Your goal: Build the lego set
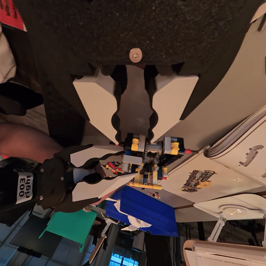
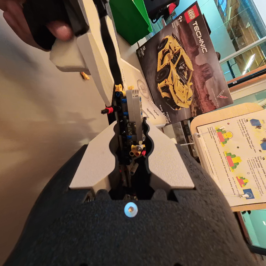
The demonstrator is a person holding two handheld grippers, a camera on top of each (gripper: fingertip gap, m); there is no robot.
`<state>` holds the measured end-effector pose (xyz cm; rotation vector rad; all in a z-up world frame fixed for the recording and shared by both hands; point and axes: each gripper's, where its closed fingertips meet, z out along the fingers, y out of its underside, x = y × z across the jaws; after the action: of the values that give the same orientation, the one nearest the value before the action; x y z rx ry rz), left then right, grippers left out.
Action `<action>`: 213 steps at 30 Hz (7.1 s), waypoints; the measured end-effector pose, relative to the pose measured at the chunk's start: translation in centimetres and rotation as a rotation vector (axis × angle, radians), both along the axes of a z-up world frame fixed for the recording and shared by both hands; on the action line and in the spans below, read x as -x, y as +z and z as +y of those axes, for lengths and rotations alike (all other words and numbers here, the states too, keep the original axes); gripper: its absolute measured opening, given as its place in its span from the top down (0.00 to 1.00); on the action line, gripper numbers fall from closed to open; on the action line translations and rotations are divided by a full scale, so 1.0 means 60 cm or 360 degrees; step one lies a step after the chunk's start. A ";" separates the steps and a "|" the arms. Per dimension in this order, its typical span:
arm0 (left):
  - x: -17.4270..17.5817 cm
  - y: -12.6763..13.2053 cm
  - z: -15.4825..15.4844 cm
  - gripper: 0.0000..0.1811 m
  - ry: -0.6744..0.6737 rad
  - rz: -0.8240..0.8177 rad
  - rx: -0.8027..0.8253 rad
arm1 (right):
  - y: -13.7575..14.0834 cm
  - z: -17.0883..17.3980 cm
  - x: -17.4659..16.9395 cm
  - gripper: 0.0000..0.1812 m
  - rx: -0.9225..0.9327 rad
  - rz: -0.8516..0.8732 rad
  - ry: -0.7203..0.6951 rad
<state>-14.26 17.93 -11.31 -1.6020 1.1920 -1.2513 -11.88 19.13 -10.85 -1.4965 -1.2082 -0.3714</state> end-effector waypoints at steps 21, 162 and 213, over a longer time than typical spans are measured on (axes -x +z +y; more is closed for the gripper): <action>0.011 -0.102 -0.007 0.85 -0.0145 0.0427 -0.0261 | -0.085 -0.028 0.020 0.77 0.0434 -0.0211 0.0118; 0.005 -0.141 -0.013 0.86 -0.0171 0.0668 -0.0443 | -0.112 -0.045 0.051 0.96 0.1551 -0.0549 0.0290; -0.007 -0.110 -0.013 0.87 -0.0094 0.0538 -0.0582 | -0.073 -0.078 -0.033 0.75 0.1154 0.0975 -0.0459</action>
<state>-13.83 17.13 -17.92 -1.5431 1.5842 -0.7539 -9.92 14.45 -15.24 -2.1993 -0.6416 0.3771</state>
